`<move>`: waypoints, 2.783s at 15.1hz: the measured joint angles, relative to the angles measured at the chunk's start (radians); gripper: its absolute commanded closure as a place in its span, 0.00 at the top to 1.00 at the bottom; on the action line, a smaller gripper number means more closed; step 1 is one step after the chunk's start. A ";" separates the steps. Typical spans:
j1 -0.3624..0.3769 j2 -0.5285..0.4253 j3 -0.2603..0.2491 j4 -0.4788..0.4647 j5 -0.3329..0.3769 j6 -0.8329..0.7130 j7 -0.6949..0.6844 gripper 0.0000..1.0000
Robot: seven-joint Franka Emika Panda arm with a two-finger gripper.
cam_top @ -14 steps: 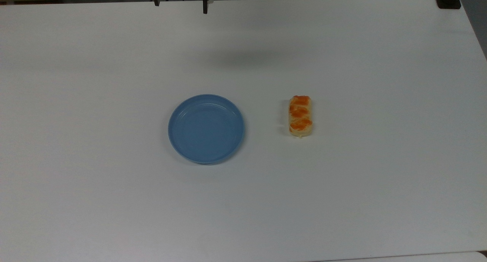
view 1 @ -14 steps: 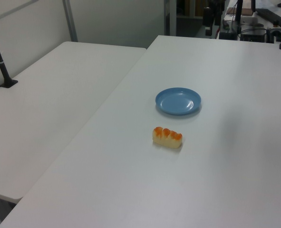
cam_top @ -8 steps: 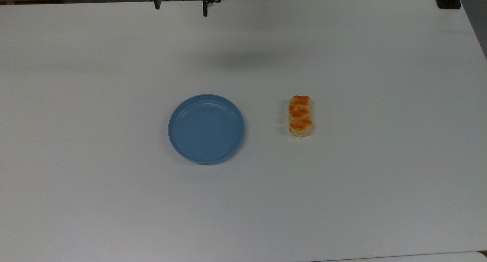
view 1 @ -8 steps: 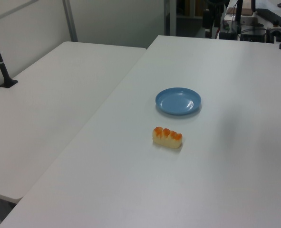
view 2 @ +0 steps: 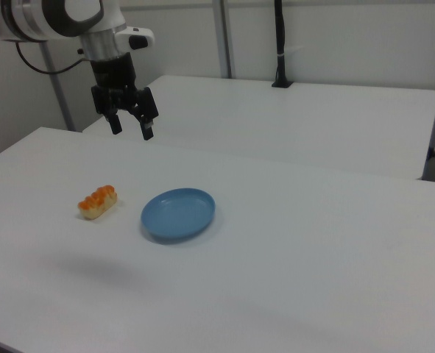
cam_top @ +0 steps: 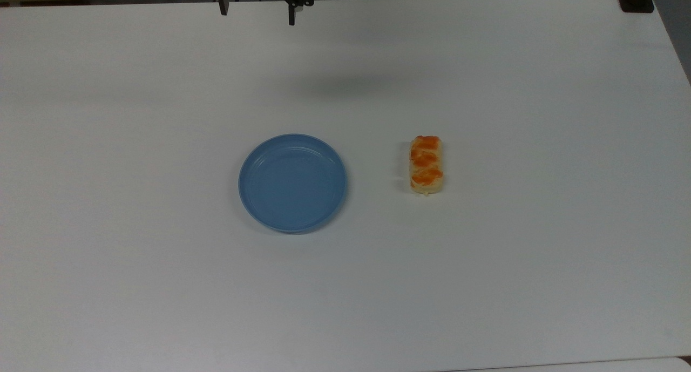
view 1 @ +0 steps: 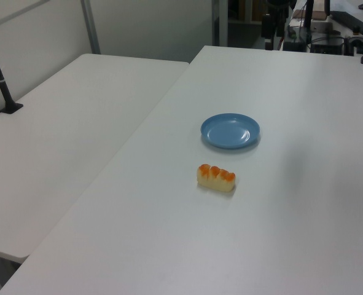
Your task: Put the bread onto the plate
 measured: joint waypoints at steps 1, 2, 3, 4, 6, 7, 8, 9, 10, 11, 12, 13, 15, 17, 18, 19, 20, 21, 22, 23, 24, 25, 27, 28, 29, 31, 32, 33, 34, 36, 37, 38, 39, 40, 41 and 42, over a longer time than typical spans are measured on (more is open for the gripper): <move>0.000 0.002 0.000 0.000 0.000 0.000 0.000 1.00; 0.000 0.003 0.000 0.000 0.000 0.000 0.000 1.00; 0.001 0.005 0.001 0.000 0.000 0.000 0.000 1.00; 0.001 0.006 0.001 0.000 0.000 0.000 0.000 1.00; 0.001 0.007 0.002 0.000 0.000 0.000 0.000 1.00; 0.001 0.007 0.002 0.000 0.000 0.000 0.000 1.00; 0.001 0.007 0.002 0.000 0.000 0.000 0.000 1.00; 0.002 0.007 0.003 0.000 0.000 0.000 0.000 1.00; 0.002 0.007 0.004 0.000 0.000 0.000 0.000 1.00; 0.002 0.007 0.004 0.000 0.000 0.000 0.000 1.00; 0.002 0.007 0.004 0.000 0.000 0.000 0.000 1.00; 0.003 0.008 0.004 0.000 0.000 0.000 0.000 1.00; 0.007 0.013 0.006 -0.001 0.004 0.000 0.000 1.00; 0.034 0.030 0.007 -0.001 0.005 0.005 0.000 1.00; 0.053 0.042 0.008 -0.002 0.005 0.016 0.003 1.00; 0.071 0.058 0.009 -0.004 0.005 0.030 0.009 1.00; 0.092 0.076 0.010 -0.007 0.005 0.048 0.021 1.00; 0.117 0.097 0.011 -0.010 0.005 0.070 0.035 1.00; 0.142 0.119 0.011 -0.013 0.005 0.088 0.052 1.00; 0.170 0.142 0.012 -0.014 0.005 0.108 0.075 1.00; 0.199 0.166 0.013 -0.015 0.006 0.131 0.102 1.00; 0.229 0.189 0.014 -0.016 0.010 0.161 0.134 1.00; 0.285 0.233 0.016 -0.018 0.022 0.234 0.217 1.00; 0.322 0.270 0.016 -0.020 0.024 0.296 0.276 1.00; 0.342 0.295 0.016 -0.022 0.024 0.335 0.309 1.00; 0.374 0.354 0.016 -0.024 0.024 0.409 0.362 1.00; 0.386 0.385 0.016 -0.024 0.024 0.437 0.378 1.00; 0.395 0.415 0.016 -0.024 0.024 0.466 0.388 1.00; 0.399 0.437 0.016 -0.024 0.024 0.493 0.391 1.00; 0.400 0.474 0.016 -0.024 0.024 0.538 0.398 1.00; 0.400 0.486 0.016 -0.023 0.024 0.551 0.406 0.89; 0.399 0.495 0.016 -0.023 0.023 0.561 0.413 0.82; 0.398 0.499 0.015 -0.023 0.023 0.566 0.415 0.80; 0.397 0.499 0.014 -0.023 0.023 0.567 0.416 0.70; 0.396 0.499 0.013 -0.023 0.023 0.567 0.416 0.58; 0.396 0.500 0.012 -0.024 0.023 0.567 0.416 0.47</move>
